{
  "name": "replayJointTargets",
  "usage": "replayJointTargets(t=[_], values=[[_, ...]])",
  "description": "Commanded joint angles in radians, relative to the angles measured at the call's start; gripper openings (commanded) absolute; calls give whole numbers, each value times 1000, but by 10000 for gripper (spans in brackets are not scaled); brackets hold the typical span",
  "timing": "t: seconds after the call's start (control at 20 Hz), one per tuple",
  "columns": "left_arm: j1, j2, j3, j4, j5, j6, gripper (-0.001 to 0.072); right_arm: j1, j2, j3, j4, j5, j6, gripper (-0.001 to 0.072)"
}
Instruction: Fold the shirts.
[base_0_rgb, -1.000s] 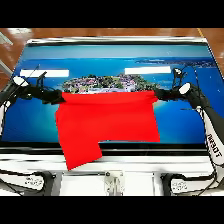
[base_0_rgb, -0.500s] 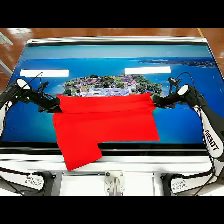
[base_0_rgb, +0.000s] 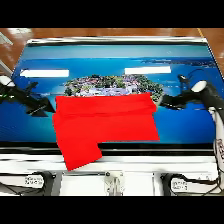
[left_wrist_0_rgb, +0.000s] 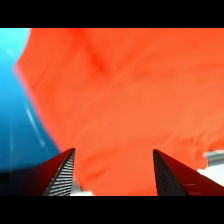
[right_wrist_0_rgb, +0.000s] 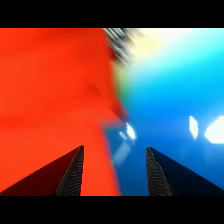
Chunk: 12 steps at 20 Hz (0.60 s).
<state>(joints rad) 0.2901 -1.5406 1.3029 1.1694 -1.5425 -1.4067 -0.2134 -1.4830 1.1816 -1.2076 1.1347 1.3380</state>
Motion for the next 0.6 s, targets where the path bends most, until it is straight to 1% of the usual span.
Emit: replayJointTargets(t=[0.0,0.05,0.15,0.25,0.3,0.35,0.45,0.55], values=[[117,178,-196,2,-27,34,604,-158,93,-30,-115,264,-28,521],[154,242,-314,2,3,50,604,-216,117,-62,-84,288,-40,521],[220,340,-554,-2,63,79,604,-303,158,-127,-3,290,-58,520],[243,372,-716,-39,83,138,603,-340,178,-168,37,290,-60,520],[241,368,-760,-60,98,163,602,-340,180,-176,36,294,-60,520],[239,369,-792,-80,129,168,600,-340,180,-177,42,295,-60,520],[239,368,-825,-151,191,170,597,-340,180,-177,60,295,-60,520],[226,368,-829,-180,225,169,597,-340,180,-177,64,294,-60,520]])
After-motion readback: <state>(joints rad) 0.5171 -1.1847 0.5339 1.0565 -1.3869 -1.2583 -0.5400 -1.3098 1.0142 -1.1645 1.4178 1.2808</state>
